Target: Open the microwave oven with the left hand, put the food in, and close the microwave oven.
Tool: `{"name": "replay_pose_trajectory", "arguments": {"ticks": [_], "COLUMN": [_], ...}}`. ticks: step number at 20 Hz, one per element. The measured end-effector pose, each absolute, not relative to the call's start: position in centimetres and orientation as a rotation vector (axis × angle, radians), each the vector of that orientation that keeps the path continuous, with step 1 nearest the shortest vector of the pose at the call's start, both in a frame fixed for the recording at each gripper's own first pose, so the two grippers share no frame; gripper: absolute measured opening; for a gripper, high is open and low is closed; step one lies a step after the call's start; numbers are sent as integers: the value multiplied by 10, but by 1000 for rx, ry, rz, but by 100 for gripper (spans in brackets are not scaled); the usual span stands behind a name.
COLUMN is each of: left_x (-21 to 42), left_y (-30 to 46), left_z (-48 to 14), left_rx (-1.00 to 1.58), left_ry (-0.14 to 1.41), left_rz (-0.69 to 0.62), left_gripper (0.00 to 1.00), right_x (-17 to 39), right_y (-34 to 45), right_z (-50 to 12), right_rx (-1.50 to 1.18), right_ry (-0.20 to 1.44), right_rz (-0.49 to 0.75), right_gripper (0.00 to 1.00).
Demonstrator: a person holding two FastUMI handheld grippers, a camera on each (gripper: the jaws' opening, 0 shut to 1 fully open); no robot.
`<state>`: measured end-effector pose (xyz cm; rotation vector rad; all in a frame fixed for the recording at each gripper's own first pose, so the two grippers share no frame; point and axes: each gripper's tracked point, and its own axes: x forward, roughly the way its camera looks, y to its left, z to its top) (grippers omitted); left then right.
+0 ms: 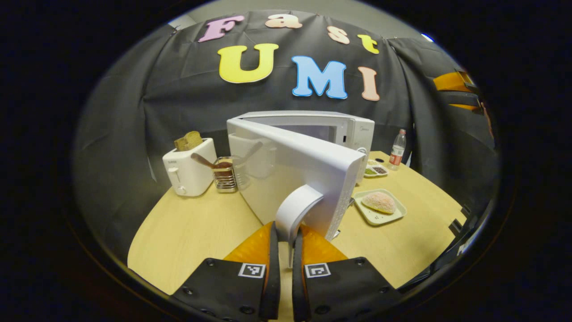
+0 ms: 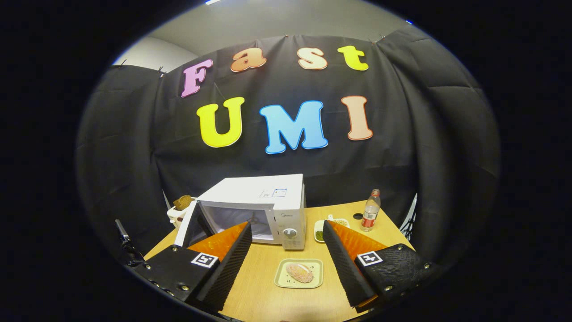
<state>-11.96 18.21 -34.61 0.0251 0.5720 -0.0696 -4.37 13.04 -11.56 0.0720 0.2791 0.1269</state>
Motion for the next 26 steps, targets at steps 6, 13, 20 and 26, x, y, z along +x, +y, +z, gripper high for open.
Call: {"name": "replay_pose_trajectory", "arguments": {"ticks": [6,13,20,26], "left_x": [-134,-147,-168,-176], "left_y": [228,270,285,291], "left_z": [-346,-365,-372,-337], "left_rx": [33,-56,-73,-37], "left_ry": [573,635,644,605], "left_rz": [-70,-33,-3,79], "left_gripper": [17,27,39,42], "right_x": [-43,-45,-40,-23], "right_y": [155,169,168,157], "right_z": [-125,-129,-137,-163], "right_rx": [45,33,24,16], "right_ry": [300,312,321,375], "right_rz": [165,200,231,268], "right_gripper": [97,97,97,98]}}
